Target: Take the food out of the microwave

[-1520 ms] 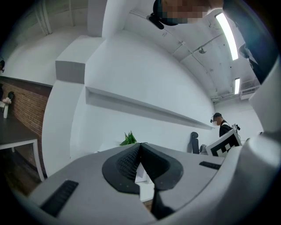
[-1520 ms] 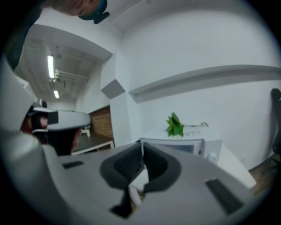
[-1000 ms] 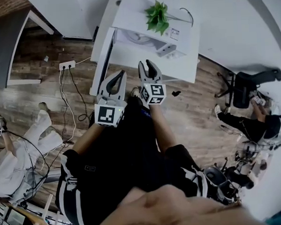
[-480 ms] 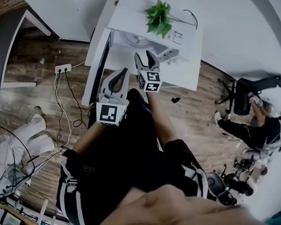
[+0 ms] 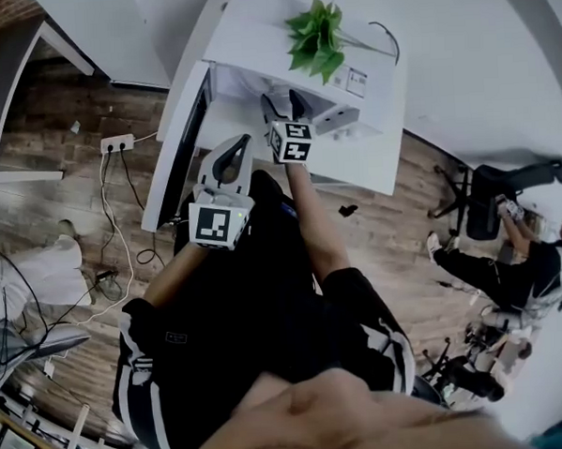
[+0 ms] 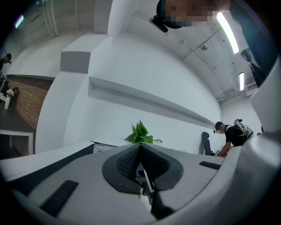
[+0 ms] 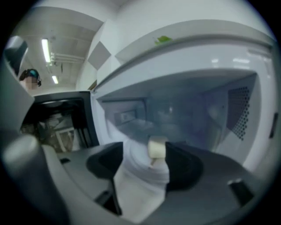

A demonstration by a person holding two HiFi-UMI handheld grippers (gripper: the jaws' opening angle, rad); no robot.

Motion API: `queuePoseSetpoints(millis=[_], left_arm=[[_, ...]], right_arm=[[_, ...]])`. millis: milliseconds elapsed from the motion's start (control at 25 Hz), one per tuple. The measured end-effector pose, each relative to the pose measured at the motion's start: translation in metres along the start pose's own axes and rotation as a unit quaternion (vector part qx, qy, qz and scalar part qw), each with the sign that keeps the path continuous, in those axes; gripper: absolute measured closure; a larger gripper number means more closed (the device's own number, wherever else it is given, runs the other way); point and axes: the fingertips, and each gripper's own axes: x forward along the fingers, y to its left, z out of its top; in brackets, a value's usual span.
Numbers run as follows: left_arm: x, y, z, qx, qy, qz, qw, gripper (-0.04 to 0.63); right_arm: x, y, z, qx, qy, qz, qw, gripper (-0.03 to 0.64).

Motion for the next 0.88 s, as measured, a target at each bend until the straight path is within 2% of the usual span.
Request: queuePoseSetpoints(millis=[160,880], left_arm=[[0.006,0.002,0.003,0.007,-0.011,0.002,0.9999,0.563],[0.013,0.008,-0.015,0.001,0.012,0.018,0.9998,0.563]], right_arm=[[0.025,-0.013,0.001,-0.004,0.018,-0.007,1.000,0.322],[0.076,-0.041,-0.011,-0.040,0.082,-0.031,0.995,0.314]])
